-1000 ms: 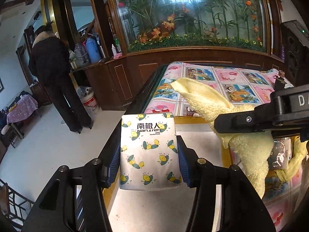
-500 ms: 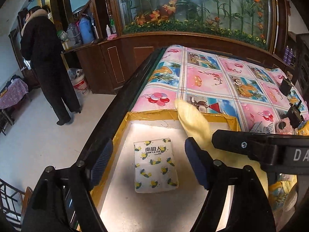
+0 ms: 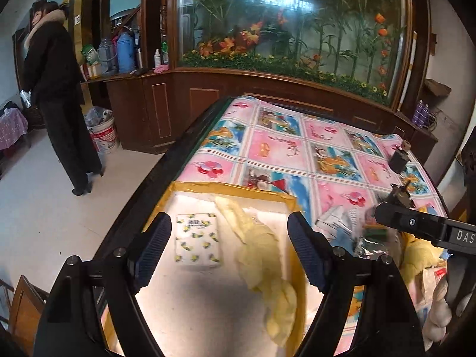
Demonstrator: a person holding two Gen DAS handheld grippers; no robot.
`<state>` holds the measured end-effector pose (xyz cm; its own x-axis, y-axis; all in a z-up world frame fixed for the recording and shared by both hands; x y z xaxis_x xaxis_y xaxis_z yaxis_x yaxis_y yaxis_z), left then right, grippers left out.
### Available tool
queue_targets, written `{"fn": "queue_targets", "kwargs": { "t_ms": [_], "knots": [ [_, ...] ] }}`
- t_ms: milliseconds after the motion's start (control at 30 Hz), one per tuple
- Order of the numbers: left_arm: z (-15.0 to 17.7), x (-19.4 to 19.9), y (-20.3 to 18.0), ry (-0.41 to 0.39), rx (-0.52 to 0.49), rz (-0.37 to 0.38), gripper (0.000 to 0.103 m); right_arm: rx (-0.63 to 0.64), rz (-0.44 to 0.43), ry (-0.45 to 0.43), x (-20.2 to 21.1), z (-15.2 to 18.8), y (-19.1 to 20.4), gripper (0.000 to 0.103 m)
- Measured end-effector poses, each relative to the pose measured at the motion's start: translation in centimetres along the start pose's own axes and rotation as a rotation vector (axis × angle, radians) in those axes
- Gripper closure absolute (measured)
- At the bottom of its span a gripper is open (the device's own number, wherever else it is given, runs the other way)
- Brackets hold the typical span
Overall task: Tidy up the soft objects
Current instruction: 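Withdraw both tools from the box back over the table items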
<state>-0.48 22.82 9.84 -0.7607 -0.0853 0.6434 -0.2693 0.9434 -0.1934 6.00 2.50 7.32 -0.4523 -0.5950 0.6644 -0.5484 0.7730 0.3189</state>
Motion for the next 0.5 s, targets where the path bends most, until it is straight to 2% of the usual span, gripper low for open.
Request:
{"fn": "queue_targets", "kwargs": {
  "t_ms": [133, 267, 367, 500],
  "knots": [
    [2.0, 1.1, -3.8, 0.016, -0.090, 0.041, 0.022, -0.012, 0.043, -0.006, 3.8, 2.9, -3.3, 0.035],
    [4.0, 1.0, -6.6, 0.062, -0.143, 0.064, 0.022, -0.030, 0.113, -0.048, 7.9, 5.7, -6.8, 0.035],
    [4.9, 0.2, -7.9, 0.116, -0.128, 0.081, 0.022, -0.059, 0.182, -0.093, 11.0, 7.7, -9.7, 0.032],
    [5.8, -1.2, -8.5, 0.192, -0.042, 0.109, 0.022, -0.128, 0.255, -0.155, 13.5, 9.7, -13.8, 0.029]
  ]
}}
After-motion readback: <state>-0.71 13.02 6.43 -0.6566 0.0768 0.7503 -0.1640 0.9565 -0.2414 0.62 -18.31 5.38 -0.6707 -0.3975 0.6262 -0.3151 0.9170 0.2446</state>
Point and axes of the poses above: each gripper's, at about its wrist camera, not at the fingertips, and x roughly against the way its jaws point, y to its left, z to its underside, the point moved 3 cm from there along -x, roughly the way its jaws point, and after that the axes turned 11 degrees about x, right-handed, at the moved point
